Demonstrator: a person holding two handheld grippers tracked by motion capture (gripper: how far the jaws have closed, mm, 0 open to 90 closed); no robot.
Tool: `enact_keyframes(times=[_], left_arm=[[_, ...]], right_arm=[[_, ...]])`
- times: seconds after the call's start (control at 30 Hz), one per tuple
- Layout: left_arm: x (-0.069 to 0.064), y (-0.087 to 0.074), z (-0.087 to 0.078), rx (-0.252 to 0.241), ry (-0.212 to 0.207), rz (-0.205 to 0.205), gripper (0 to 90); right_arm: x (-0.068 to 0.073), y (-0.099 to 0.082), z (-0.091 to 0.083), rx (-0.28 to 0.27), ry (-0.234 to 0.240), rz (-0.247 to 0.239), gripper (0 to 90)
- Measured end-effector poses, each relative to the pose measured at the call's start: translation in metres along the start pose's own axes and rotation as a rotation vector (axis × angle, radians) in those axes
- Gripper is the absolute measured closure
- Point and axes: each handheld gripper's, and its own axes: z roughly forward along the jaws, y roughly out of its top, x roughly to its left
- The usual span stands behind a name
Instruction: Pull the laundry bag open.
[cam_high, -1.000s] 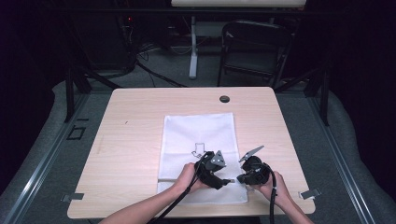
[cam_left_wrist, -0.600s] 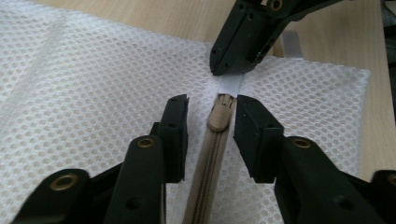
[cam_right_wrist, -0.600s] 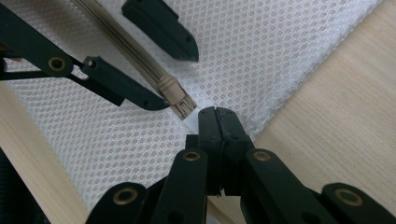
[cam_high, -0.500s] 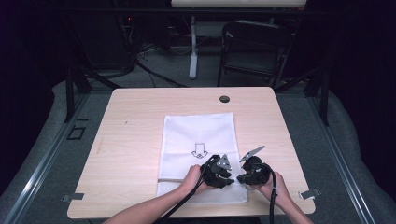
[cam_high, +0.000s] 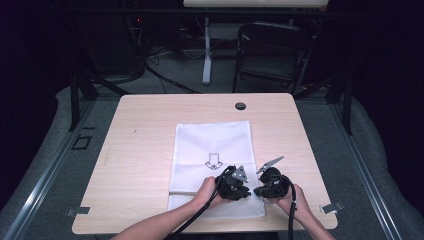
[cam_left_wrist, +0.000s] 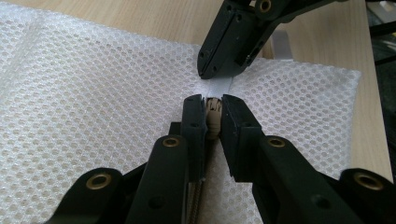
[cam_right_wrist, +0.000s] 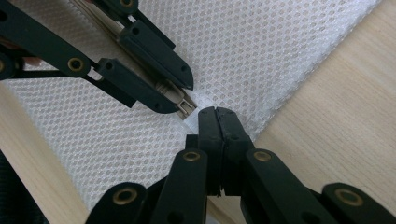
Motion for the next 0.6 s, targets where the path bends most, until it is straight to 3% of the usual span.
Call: enact_keyframes(times=[0.1,0.2,0.27,0.6], left_arm=[[-0.0003,0.0004,0.0004,0.005,0.001,0.011,80.4],[-0.0017,0.0009,0.0006,0.012,0.009,0.019,81.5],[-0.0023,0.0010,0.0004,0.014,0.010,0.021,81.9],[-0.0043,0.0032,-0.0028,0.044,0.037,0.047,82.2]], right_arm=[[-0.0015,0.0006,-0.0013,0.016,-0.005,-0.017,86.3],[0.0007,0.0017,-0.0007,0.008,-0.005,-0.022,90.0],[0.0024,0.0013,0.0023,0.002,0.004,0.006,90.0],[0.0023,0.0010,0.0030,0.007,-0.003,0.000,90.0]])
